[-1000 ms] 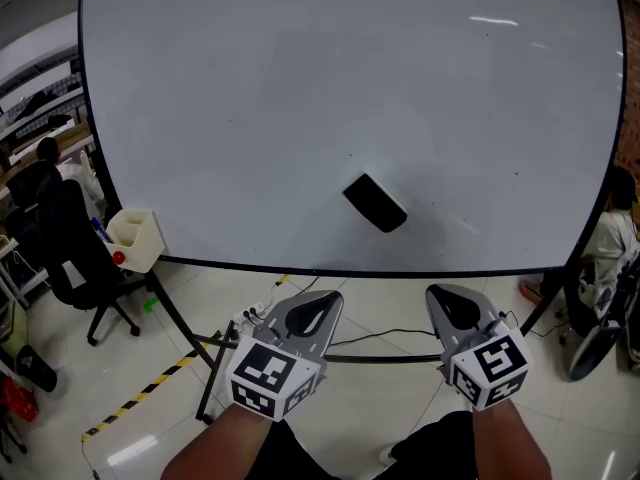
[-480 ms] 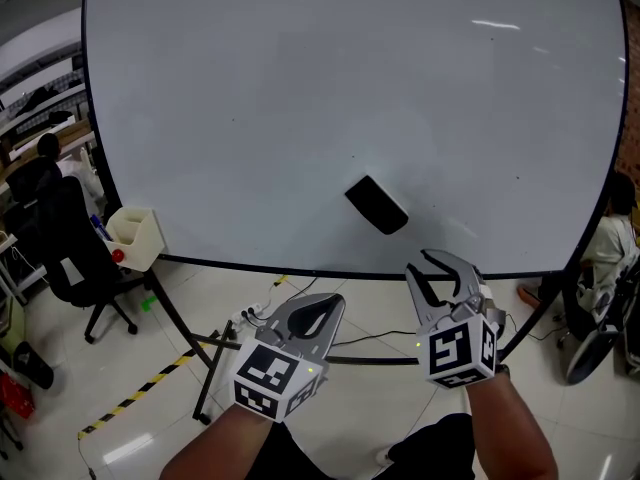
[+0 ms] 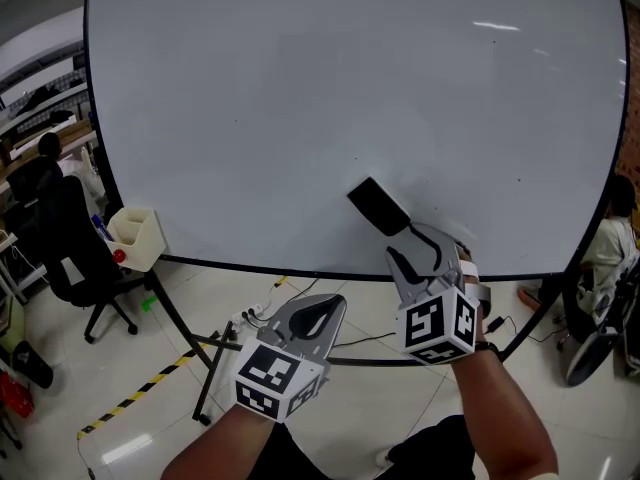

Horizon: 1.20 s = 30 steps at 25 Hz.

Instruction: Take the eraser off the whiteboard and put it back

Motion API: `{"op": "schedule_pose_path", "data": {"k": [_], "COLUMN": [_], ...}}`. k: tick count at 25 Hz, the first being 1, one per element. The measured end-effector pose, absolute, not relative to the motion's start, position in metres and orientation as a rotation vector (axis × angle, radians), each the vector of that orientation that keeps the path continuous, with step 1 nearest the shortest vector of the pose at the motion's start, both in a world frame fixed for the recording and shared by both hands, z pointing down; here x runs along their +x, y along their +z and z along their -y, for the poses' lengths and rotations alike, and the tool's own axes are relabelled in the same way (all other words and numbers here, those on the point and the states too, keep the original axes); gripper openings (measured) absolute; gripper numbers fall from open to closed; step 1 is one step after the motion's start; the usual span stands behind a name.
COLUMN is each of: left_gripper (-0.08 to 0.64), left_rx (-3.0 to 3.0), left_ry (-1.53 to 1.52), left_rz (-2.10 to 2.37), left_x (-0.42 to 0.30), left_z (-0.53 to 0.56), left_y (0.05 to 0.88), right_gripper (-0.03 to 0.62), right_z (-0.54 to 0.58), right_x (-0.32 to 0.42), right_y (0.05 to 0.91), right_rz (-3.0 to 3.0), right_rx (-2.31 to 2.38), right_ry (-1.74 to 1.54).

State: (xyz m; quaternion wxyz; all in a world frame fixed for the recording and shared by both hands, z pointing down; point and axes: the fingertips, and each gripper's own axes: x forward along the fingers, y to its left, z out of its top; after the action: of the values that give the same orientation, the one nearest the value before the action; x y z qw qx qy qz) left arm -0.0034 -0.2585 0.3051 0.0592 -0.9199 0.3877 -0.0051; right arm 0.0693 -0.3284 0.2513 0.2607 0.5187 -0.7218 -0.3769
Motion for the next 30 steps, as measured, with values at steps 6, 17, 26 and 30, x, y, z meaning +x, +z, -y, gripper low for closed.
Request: {"op": "schedule_pose_path", "data": {"k": [6, 17, 26, 30], "left_gripper": [0.017, 0.017, 0.017, 0.017], "left_rx": [-2.787, -2.799, -2.802, -2.799], "left_ry": [-0.013, -0.018, -0.009, -0.005], "left_rz": [-1.177, -1.191, -1.19, -1.194], "left_x": [-0.005, -0.008, -0.009, -0.011], "left_z": [0.259, 0.263, 0.263, 0.263], "left_y": [0.305, 0.311, 0.309, 0.308], "right_gripper": [0.225, 0.278, 0.278, 0.275], "right_z": [0.345, 0.375, 0.396, 0.397], "right_x": [0.057, 0.039, 0.026, 0.026], "right_y": [0.244, 0.227, 0.219, 0.219], "right_rz": [1.943, 1.937, 1.931, 1.915], "right_rx": [1.393, 1.435, 1.486, 1.489], "right_ry": [-1.033, -1.03, -0.989, -0.992]}}
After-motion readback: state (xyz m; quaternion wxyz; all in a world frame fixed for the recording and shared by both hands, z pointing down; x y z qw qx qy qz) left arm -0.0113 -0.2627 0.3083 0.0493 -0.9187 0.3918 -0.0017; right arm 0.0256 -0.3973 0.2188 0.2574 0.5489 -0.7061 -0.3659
